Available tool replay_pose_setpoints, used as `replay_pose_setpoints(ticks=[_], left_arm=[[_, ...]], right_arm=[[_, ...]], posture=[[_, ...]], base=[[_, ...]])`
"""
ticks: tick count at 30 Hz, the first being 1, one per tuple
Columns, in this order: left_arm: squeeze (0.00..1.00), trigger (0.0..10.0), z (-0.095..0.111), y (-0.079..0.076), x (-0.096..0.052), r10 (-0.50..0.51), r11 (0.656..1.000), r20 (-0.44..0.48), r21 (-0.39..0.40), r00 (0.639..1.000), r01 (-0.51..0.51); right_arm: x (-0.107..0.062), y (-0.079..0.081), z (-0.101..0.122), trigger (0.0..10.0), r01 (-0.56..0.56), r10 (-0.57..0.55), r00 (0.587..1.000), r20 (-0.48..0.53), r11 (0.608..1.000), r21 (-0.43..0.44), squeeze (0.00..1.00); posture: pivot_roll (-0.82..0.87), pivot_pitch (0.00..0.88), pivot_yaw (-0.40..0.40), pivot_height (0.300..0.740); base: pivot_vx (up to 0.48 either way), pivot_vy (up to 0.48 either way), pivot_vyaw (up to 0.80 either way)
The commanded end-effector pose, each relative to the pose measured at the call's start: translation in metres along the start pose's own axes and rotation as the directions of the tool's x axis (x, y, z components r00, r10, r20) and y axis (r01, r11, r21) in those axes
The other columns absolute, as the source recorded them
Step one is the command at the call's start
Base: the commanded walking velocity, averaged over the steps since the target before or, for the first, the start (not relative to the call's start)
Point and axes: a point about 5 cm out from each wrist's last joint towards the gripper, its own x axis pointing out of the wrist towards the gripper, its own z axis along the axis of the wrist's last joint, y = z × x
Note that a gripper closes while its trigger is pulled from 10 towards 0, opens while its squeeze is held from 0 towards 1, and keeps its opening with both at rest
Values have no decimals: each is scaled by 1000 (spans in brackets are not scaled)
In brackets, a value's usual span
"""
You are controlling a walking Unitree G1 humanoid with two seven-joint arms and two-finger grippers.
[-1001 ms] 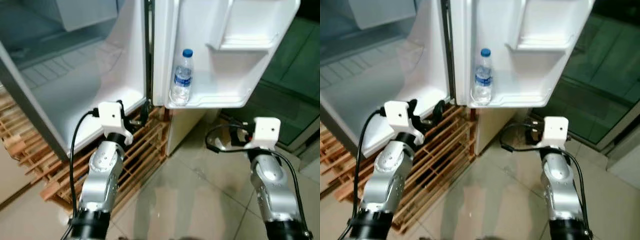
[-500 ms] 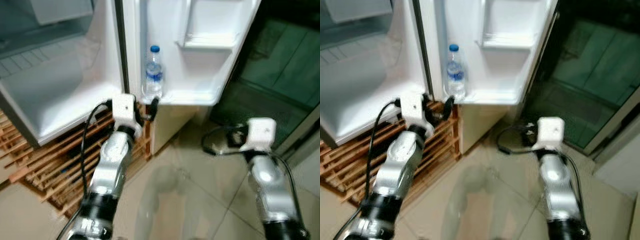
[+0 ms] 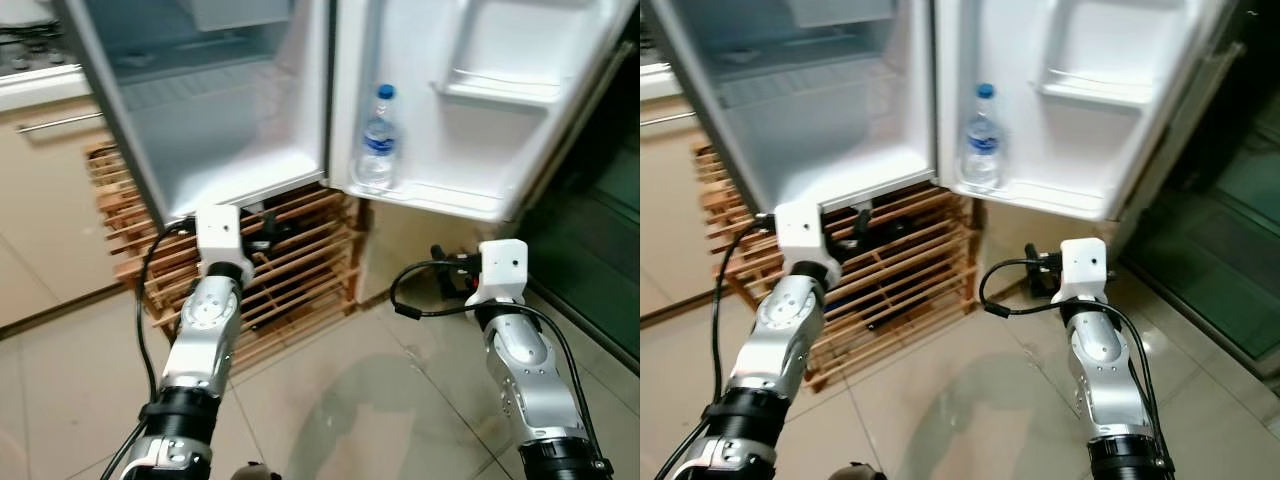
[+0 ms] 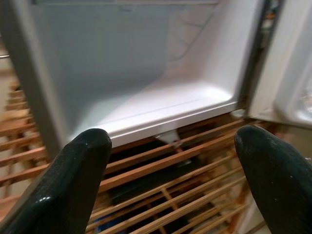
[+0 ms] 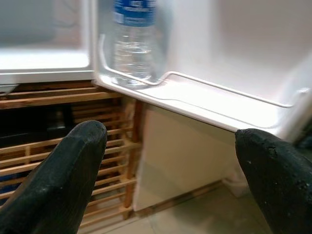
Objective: Restocking fridge
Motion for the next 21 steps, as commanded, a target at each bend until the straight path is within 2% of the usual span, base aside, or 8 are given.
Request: replay_pose_setpoints(ticks=[1, 5, 7, 9, 13, 21], left_arm=[[0, 10000, -2, -7, -2, -1, 1000, -12, 21, 1000, 1], [0, 10000, -3, -8, -3, 7, 999, -10, 43, 1000, -7], [0, 10000, -1, -11, -3, -20, 999, 7, 26, 1000, 20], [0, 10000, 1, -14, -5, -69, 997, 22, -31, 997, 70], [0, 10000, 3, -17, -5, -73, 997, 37, 10, 997, 73], [0, 10000, 7, -26, -4, -114, 993, 61, 3, 992, 114]], right_arm=[[0, -2, -1, 10000, 2, -2, 1000, 3, 1000, -8, 0], [-1, -3, -3, 10000, 5, -5, 1000, 2, 1000, -7, 0], [-2, -4, -3, 10000, 9, -9, 1000, 13, 1000, 1, 0], [-4, -6, -2, 10000, 14, -15, 999, 29, 1000, 21, 0], [-6, -10, -2, 10000, 16, -17, 999, 35, 1000, 26, 0], [-12, -9, -4, 10000, -17, 17, 999, 50, 1000, 5, 0]], posture=[[-90, 0, -1, 740], [-94, 0, -1, 740], [-98, 0, -2, 740], [-101, 0, -1, 740], [-110, 0, 2, 740], [-130, 0, 9, 740]], base=[[0, -480, 675], [0, -480, 670], [0, -480, 669], [0, -480, 669], [0, -480, 669], [0, -480, 665]])
